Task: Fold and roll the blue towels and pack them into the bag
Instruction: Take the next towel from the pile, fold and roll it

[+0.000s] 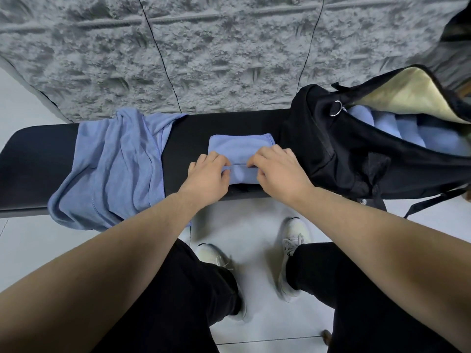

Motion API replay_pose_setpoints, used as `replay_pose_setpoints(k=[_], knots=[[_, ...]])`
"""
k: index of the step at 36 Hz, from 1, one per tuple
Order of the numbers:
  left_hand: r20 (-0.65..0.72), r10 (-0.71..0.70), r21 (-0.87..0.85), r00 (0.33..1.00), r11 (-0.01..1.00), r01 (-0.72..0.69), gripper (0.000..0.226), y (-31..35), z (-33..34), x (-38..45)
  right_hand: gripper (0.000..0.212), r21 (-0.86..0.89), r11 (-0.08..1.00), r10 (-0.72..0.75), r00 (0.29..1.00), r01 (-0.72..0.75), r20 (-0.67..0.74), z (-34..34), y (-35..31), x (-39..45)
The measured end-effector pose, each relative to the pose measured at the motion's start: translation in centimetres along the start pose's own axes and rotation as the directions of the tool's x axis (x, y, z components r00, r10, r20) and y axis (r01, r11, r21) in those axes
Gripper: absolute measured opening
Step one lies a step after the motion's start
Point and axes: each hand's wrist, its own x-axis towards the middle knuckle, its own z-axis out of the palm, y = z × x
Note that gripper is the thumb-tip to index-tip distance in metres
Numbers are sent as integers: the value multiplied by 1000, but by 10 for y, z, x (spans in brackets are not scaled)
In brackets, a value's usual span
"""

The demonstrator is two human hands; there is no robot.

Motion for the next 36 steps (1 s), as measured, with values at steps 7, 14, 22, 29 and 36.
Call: replay_pose_setpoints(k=[7,14,22,29,36], knots=[[-91,22,19,996,1000,-21,20,0,0,4,35,-95,989,-111,991,117,72,-1,2,-1],[-180,243,111,953,968,-226,20,6,-7,6,43,-112,988,-91,988,105,122,0,4,0],[-99,305,212,947,937,-279,34,0,-6,2,40,90,996,-9,984,-8,180,0,6,4],[-49,293,255,955,928,-271,37,7,-7,-3,50,143,989,2,952,-48,305,-12,5,-2],[29,211,223,977,952,-212,40,15,-10,-9,53,142,987,22,926,-81,376,-19,-1,-8]])
